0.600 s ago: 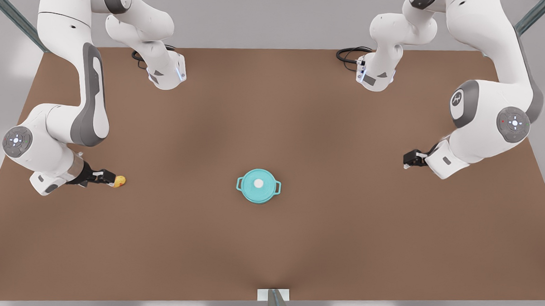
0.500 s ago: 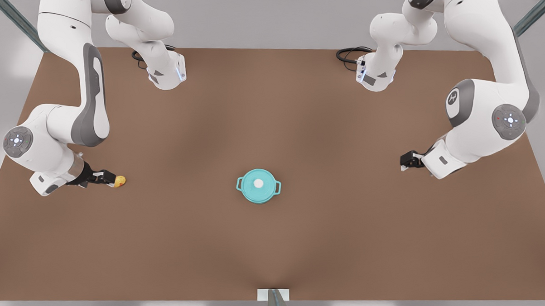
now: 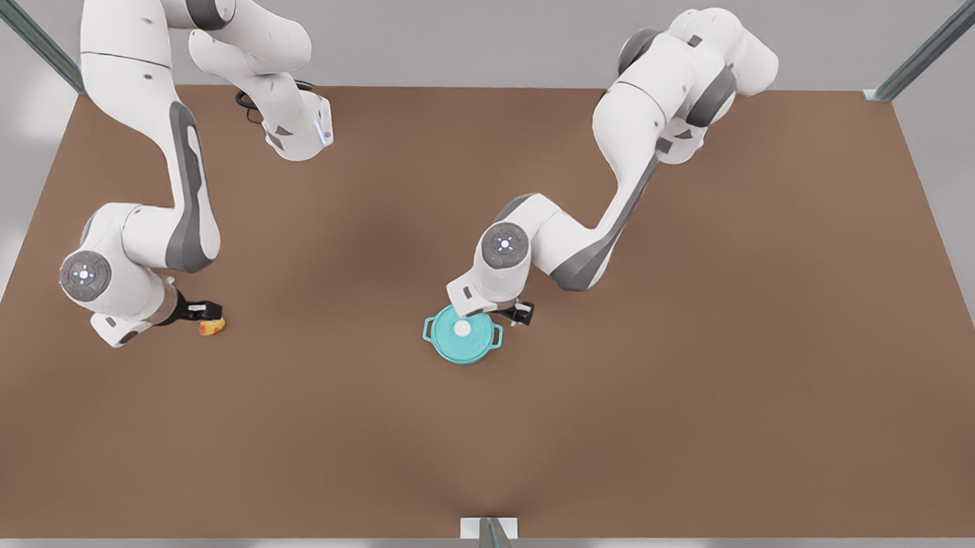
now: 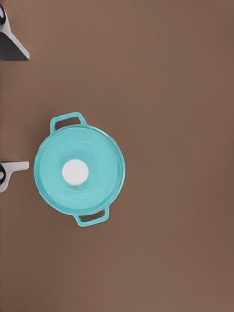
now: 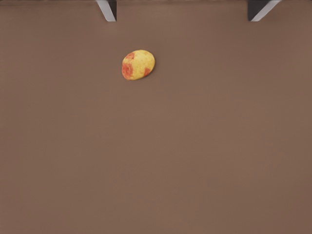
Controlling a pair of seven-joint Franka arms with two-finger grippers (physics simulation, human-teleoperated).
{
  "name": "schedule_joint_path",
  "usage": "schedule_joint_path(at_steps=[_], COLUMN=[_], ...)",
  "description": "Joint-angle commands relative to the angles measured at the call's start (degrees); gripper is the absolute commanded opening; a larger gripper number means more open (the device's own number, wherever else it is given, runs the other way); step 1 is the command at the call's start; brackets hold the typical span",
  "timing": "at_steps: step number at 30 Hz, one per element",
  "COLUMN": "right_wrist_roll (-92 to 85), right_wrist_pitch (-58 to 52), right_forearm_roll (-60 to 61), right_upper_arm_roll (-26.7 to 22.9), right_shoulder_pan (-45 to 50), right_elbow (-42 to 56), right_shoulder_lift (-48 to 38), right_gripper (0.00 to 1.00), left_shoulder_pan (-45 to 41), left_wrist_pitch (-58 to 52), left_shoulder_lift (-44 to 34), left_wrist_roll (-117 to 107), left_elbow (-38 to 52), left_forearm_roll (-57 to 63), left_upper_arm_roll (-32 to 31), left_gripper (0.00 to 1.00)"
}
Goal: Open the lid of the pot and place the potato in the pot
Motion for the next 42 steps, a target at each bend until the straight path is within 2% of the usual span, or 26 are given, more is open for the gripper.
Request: schedule_joint_path(at_steps=[1,2,3,14,19,24,29,30,32,33,36,40,42], right_wrist_roll=[10.6,11.2,12.6,18.3,20.4,20.6,23.6,23.8,24.7,25.1,25.1,25.1,25.1], right_wrist_pitch=[3.2,3.4,3.4,3.8,4.2,12.9,16.9,17.0,18.3,20.4,23.3,27.0,28.5], right_forearm_roll=[-0.4,-0.4,-0.3,-0.1,0.1,0.4,0.4,0.4,0.5,0.4,0.4,0.3,0.3], right_upper_arm_roll=[-0.1,-0.1,-0.2,0.0,-0.2,-0.5,-0.5,-0.5,-0.5,-0.5,-0.5,-0.3,-0.3], right_shoulder_pan=[-0.4,-0.5,-0.5,0.1,-0.4,-1.5,-1.6,-1.6,-1.7,-1.7,-3.6,-4.2,-4.3], right_elbow=[-0.5,-0.6,-0.6,-0.1,-1.0,-9.2,-10.9,-10.9,-11.2,-12.1,-12.3,-14.2,-14.3], right_shoulder_lift=[0.3,1.0,1.1,1.8,1.8,-0.4,-1.5,-1.5,-1.2,-0.9,1.1,3.1,4.3], right_gripper=[1.00,1.00,1.00,1.00,1.00,1.00,1.00,1.00,1.00,1.00,1.00,1.00,1.00], left_shoulder_pan=[-1.6,-1.7,-1.8,-3.9,-3.8,-3.9,-3.9,-4.0,-3.9,-3.9,-4.0,-3.0,6.4], left_wrist_pitch=[5.0,12.6,13.8,15.2,19.6,21.8,21.8,21.8,21.7,21.2,20.8,13.9,11.1], left_shoulder_lift=[1.3,4.1,4.9,7.1,9.0,10.6,10.6,10.6,10.6,10.5,10.0,8.2,6.7], left_wrist_roll=[-36.9,-42.1,-43.8,-44.4,-44.0,-44.4,-44.3,-44.3,-44.3,-44.3,-44.2,-42.4,-39.3], left_elbow=[-0.2,0.7,0.7,-0.1,-0.2,-0.2,-0.2,-0.2,-0.2,-0.2,-0.2,0.1,0.5], left_forearm_roll=[0.8,1.1,1.1,3.2,3.4,4.6,4.7,4.7,4.7,4.7,4.7,4.5,4.0], left_upper_arm_roll=[0.2,0.5,0.4,0.4,0.6,0.6,0.6,0.6,0.6,0.6,0.6,1.1,0.6], left_gripper=[1.00,1.00,1.00,1.00,1.00,1.00,1.00,0.95,0.71,0.63,0.47,0.44,0.44])
